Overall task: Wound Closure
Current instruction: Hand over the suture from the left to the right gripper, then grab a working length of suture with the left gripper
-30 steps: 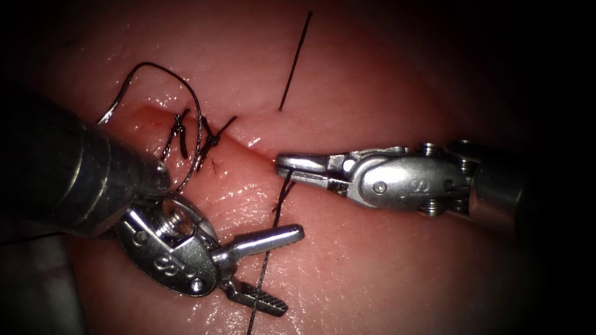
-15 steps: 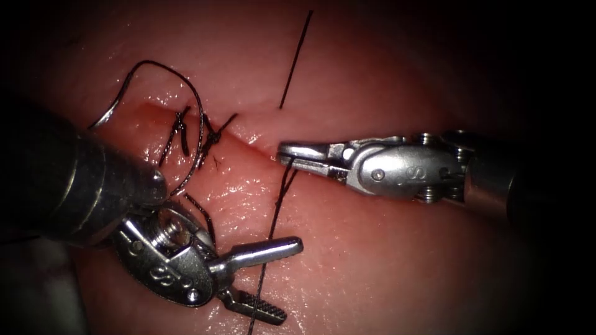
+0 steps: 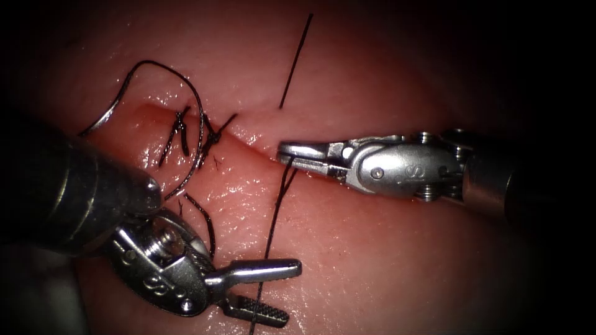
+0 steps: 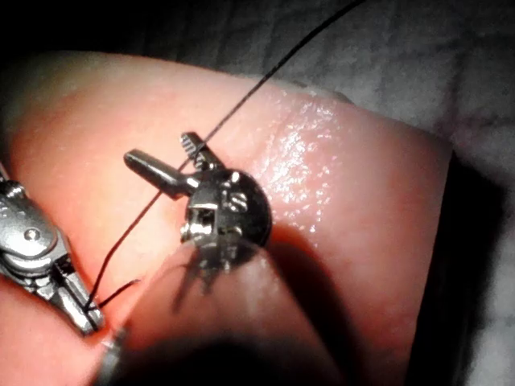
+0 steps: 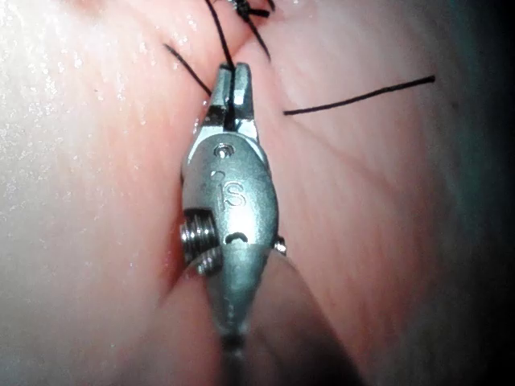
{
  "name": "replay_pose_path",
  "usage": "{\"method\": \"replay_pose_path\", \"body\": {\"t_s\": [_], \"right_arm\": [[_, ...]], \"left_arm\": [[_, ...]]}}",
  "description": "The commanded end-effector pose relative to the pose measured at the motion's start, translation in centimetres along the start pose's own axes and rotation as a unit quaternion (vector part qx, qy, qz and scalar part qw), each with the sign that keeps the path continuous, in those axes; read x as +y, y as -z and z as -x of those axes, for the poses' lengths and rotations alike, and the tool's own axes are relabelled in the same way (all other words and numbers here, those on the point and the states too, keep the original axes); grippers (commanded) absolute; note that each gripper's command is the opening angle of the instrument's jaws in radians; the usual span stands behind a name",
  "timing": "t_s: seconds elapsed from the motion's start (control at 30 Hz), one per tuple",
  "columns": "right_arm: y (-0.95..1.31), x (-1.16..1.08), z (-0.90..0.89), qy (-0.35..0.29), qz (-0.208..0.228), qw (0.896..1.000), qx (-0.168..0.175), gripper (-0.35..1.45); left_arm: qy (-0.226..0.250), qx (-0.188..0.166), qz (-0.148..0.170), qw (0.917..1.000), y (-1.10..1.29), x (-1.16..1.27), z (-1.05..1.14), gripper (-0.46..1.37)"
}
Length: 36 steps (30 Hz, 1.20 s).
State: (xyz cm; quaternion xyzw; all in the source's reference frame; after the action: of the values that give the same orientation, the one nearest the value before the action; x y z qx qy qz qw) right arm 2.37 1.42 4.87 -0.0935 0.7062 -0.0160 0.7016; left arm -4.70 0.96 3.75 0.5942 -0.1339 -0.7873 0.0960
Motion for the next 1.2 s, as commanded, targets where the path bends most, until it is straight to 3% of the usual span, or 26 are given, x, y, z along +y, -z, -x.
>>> {"method": "replay_pose_path", "body": {"t_s": [0.03,0.53,0.6,0.67,0.7,0.83,1.2], "right_arm": [[0.0,0.0,0.01,0.0,0.001,1.0,0.0,-0.35],[-0.02,-0.03,0.03,-0.001,0.001,1.0,0.0,-0.35],[-0.02,-0.04,0.02,-0.001,0.001,1.0,0.0,-0.35],[-0.02,-0.04,0.02,-0.001,0.001,1.0,0.0,-0.35],[-0.02,-0.05,0.02,-0.001,0.001,1.0,0.0,-0.35],[-0.02,-0.06,0.01,0.0,0.0,1.0,0.001,-0.35],[-0.02,-0.09,-0.02,0.0,-0.001,1.0,0.002,-0.35]], "left_arm": [[0.0,0.0,0.003,1.0,0.01,0.02,-0.01,0.25],[-0.002,-0.002,0.006,1.0,0.03,0.09,-0.08,0.24],[-0.002,-0.003,0.008,1.0,0.03,0.09,-0.09,0.1],[-0.002,-0.005,0.014,0.9999,0.03,0.09,-0.09,-0.26],[-0.002,-0.004,0.021,0.9998,0.03,0.09,-0.09,-0.35],[-0.003,-0.004,0.043,0.9991,0.03,0.09,-0.08,-0.35],[-0.007,0.006,0.049,0.9987,0.02,0.07,-0.08,-0.35]]}}
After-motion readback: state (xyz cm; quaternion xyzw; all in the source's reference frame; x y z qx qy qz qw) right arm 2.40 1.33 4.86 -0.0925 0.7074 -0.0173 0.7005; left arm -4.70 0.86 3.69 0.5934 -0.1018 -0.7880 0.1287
